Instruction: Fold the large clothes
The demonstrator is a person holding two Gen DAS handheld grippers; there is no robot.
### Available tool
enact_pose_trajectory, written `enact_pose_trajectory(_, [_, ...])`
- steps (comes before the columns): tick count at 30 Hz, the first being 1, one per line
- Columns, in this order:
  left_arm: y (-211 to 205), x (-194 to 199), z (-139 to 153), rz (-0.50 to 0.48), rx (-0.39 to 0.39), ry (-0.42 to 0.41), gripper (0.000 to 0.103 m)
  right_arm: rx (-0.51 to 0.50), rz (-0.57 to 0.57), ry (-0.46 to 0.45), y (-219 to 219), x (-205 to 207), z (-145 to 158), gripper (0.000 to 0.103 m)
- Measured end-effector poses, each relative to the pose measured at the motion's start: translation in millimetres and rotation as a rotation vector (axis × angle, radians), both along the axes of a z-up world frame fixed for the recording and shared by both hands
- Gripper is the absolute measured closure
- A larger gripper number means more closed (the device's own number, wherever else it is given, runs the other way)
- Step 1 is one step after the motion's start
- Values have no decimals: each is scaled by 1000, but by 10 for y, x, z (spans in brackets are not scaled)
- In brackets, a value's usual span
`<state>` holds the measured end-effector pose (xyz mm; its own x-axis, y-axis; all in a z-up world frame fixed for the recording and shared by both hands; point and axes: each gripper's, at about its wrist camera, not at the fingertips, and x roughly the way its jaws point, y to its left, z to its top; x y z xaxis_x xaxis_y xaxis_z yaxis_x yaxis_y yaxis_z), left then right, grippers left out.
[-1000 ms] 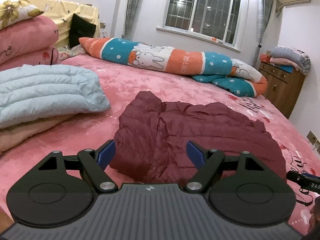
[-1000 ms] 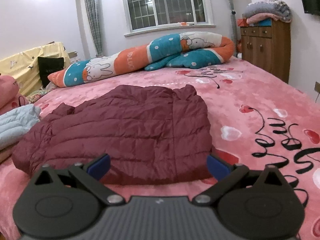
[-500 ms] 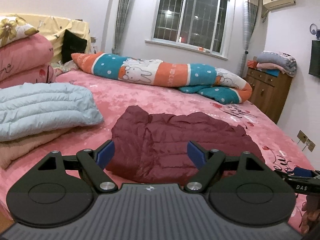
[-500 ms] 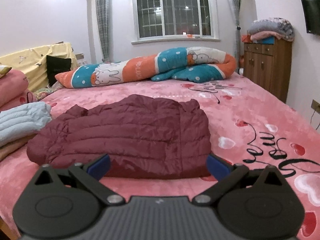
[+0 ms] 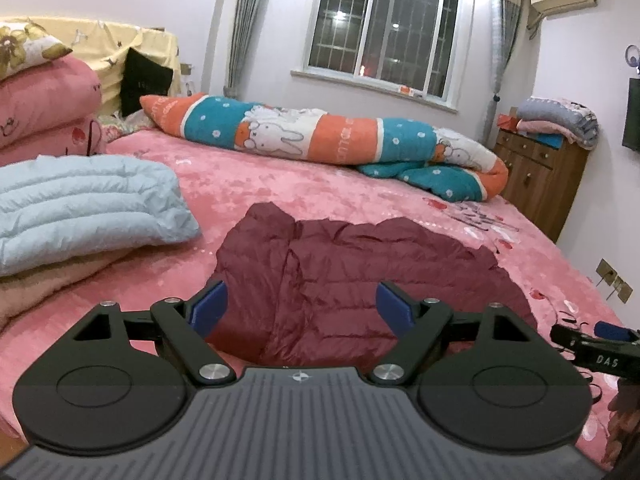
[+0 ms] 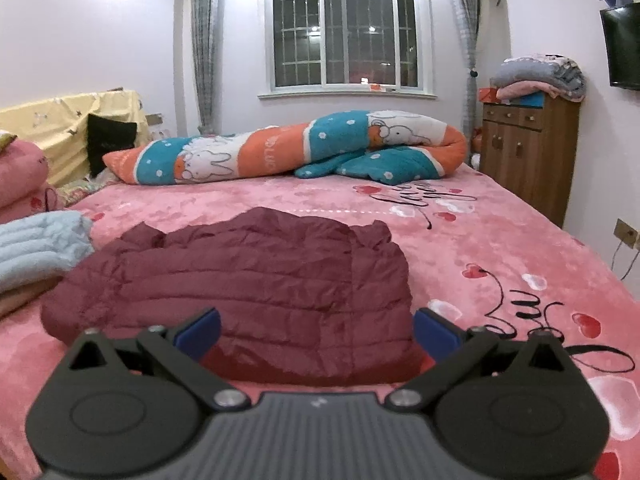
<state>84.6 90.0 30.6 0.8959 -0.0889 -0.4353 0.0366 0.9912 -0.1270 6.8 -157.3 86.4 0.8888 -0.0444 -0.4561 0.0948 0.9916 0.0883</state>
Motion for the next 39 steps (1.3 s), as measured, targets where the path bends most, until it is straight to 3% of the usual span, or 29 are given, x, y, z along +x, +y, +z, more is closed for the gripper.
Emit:
enact_pose_trajectory(13, [18,499,-173,33,41,44,1,-9,-43,33,-168,385,-253,1])
enact_pose_trajectory(28, [122,1138,-385,54,63,119,0,117,-81,103,-661,892,-571,1])
enact_pose_trajectory(35, [288,1415,-443,58,-10,160,0,228,-21,124,-906,1153,-636,1])
enact_pose_trajectory(39, [459,1565,-477,79,-116,193,1,334,-2,136,-1094,1298,-706,1])
